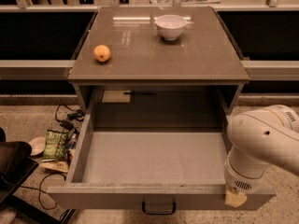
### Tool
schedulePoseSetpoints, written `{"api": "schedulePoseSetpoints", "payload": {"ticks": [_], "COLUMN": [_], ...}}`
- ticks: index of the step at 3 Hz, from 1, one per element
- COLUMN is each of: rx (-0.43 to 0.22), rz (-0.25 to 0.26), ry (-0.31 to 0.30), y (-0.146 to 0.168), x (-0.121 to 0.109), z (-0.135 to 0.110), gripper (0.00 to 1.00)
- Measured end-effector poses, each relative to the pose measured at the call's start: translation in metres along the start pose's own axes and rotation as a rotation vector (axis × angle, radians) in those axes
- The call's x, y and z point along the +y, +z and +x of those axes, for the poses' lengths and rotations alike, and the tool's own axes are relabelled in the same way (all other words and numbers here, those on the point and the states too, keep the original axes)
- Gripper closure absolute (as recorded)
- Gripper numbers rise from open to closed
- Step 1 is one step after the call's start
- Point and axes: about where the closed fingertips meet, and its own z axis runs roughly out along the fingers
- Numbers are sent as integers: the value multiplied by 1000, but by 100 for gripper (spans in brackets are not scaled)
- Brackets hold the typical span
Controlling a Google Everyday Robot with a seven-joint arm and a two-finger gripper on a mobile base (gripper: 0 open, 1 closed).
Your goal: Open top drawer
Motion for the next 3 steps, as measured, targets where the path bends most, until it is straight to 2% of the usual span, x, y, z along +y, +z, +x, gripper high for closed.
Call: {"api": "schedulePoseSetpoints", "payload": {"ticks": [1, 2, 3], "rx": [29, 29, 30], "rz": [-2, -2, -3], "ry": [18, 18, 18], "y": [-6, -5, -5], "x": [18, 18, 18], "z": [3, 3, 4], "gripper": [100, 81, 58]}}
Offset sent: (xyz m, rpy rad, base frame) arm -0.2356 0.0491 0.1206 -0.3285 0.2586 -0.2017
